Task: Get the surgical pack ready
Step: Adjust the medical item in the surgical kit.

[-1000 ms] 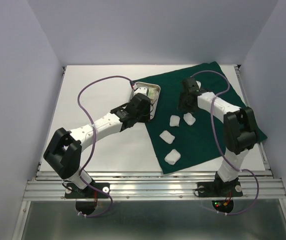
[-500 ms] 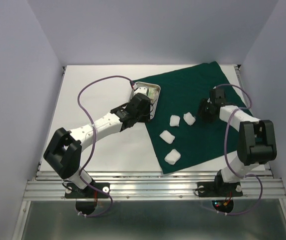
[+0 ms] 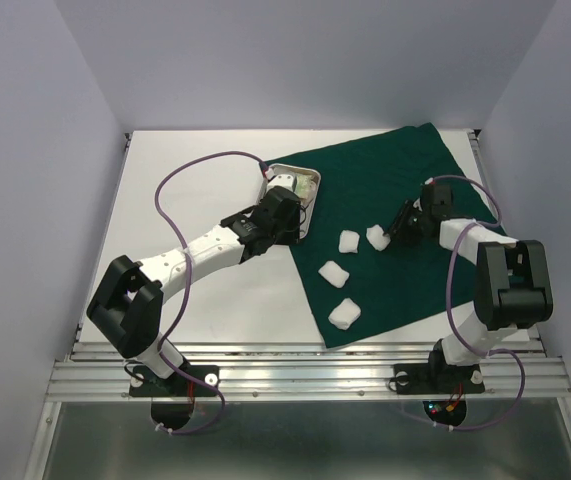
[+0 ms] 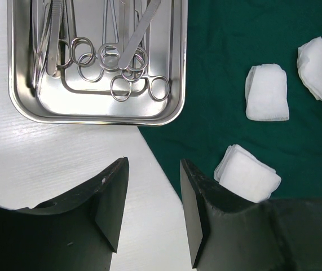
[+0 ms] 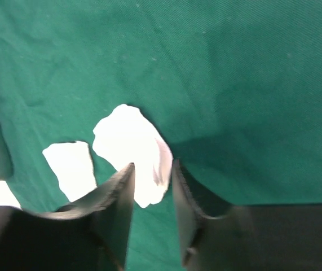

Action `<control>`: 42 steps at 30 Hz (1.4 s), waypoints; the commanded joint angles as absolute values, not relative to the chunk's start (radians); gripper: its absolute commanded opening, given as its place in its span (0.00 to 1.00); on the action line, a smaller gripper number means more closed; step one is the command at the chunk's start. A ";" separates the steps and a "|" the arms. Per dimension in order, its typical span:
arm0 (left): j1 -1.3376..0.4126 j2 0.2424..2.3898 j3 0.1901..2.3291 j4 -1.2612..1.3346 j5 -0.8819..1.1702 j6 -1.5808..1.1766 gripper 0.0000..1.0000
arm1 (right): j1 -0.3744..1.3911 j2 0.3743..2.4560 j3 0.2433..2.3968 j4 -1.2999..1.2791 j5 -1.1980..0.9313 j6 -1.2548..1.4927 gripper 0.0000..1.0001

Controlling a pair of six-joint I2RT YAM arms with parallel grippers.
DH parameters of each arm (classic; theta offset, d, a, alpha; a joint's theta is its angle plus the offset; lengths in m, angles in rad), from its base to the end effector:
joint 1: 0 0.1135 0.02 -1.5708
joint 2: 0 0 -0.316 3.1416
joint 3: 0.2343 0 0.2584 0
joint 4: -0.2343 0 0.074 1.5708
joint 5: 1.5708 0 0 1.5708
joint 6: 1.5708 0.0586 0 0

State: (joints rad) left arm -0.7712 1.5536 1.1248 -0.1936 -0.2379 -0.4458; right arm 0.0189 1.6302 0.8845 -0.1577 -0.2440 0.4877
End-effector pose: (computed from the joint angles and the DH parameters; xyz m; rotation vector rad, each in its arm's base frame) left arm 0.2782 -0.2511 0.3032 0.2234 2.1945 -0.4301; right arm 0.3448 0.0207 0.1997 0.4787 2.4632 0.5154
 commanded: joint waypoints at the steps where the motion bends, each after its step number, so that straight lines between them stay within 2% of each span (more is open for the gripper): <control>1: -0.770 1.529 1.118 -0.196 -0.258 -0.439 0.53 | 0.011 1.638 0.868 -0.074 -0.272 0.518 0.35; 14: -0.770 1.525 1.112 -0.198 -0.255 -0.437 0.53 | 0.011 1.621 0.848 -0.074 -0.261 0.532 0.30; 20: -0.770 1.523 1.114 -0.196 -0.253 -0.437 0.53 | 0.011 1.600 0.836 -0.087 -0.206 0.517 0.43; 28: -0.770 1.529 1.123 -0.196 -0.249 -0.437 0.53 | 0.011 1.620 0.838 -0.094 -0.207 0.505 0.43; 37: -0.770 1.529 1.126 -0.198 -0.245 -0.436 0.53 | 0.011 1.629 0.844 -0.091 -0.227 0.512 0.29; 42: -0.770 1.526 1.126 -0.198 -0.245 -0.434 0.53 | 0.011 1.620 0.841 -0.092 -0.224 0.518 0.15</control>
